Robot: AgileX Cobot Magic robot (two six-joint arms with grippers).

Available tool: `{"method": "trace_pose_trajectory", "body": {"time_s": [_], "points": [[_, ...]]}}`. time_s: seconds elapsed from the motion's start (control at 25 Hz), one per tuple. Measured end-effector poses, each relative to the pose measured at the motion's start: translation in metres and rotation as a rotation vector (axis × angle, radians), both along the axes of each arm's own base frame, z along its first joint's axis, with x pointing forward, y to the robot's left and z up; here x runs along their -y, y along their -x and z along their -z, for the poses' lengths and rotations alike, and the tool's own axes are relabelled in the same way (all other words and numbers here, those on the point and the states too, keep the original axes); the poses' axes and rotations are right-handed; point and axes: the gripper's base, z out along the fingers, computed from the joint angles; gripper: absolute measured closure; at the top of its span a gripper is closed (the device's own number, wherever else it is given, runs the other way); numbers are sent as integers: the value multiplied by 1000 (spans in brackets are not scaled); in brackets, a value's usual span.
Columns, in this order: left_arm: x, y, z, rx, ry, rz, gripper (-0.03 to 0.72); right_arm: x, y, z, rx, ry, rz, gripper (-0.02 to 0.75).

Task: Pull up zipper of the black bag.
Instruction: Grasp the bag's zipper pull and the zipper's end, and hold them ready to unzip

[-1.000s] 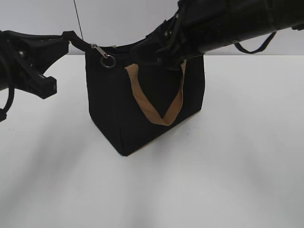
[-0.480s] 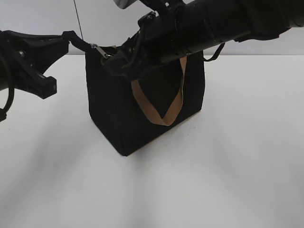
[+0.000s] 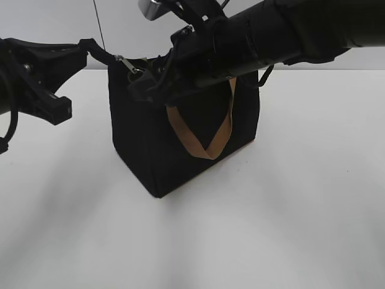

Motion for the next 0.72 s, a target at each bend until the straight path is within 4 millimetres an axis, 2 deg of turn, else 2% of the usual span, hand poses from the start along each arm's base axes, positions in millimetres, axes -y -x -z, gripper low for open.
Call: {"method": "trace_pose_trajectory", "body": {"time_s": [0.12,0.2,0.72], "points": [[0,0,0,0,0,0,682,-1,-1,2,-15,-13,12,353],[0,0,0,0,0,0,682,-1,-1,2,-17,-15,16,384],[0,0,-1,2,1,0,682,-1,-2,4,-19,-15,22,729]]}}
